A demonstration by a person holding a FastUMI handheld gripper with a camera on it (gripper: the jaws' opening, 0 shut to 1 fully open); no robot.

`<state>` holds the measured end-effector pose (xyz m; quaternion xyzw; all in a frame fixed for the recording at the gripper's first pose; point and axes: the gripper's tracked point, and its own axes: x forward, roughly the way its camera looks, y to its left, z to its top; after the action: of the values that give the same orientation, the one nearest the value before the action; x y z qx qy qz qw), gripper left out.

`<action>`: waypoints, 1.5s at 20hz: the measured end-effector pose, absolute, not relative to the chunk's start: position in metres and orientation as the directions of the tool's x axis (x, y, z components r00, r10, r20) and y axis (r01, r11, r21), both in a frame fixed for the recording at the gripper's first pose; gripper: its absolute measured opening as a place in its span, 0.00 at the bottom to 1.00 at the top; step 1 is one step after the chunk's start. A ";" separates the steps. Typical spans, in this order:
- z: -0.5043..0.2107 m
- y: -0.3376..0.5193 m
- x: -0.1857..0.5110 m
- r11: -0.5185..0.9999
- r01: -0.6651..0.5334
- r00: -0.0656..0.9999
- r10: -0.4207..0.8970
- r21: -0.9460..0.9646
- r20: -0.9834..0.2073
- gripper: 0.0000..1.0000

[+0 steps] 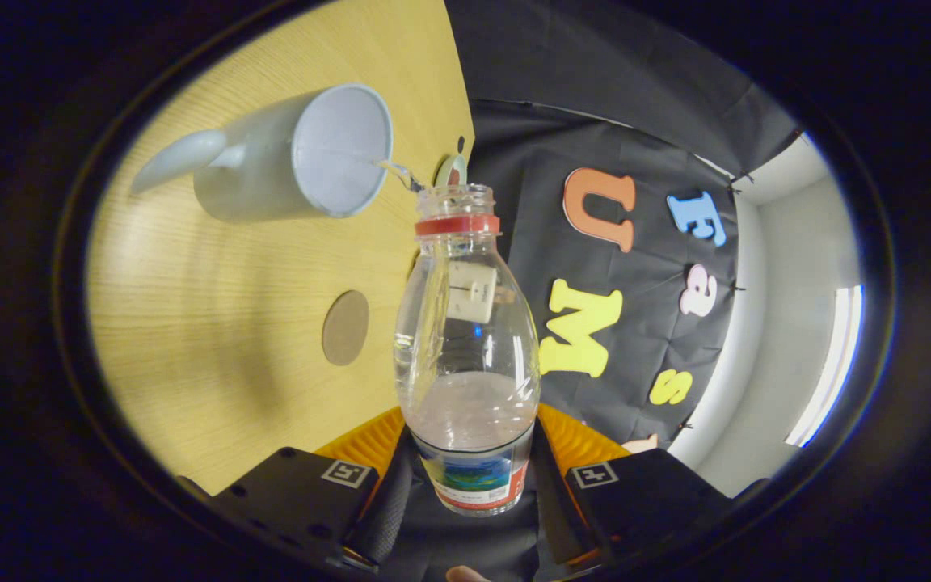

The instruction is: Take the bottle from table, then pour the juice into the cup, finally place the bottle on the coaster

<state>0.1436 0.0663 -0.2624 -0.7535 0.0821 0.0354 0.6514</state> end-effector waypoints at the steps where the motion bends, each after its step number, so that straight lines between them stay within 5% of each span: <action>1: -0.262 0.066 0.144 -0.140 -0.169 0.984 -0.079 -0.976 -0.159 0.75; 30: -0.237 0.070 0.148 -0.240 -0.148 0.988 -0.083 -0.960 -0.131 0.75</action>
<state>0.1482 0.0698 -0.2372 -0.7868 0.0735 0.0263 0.6122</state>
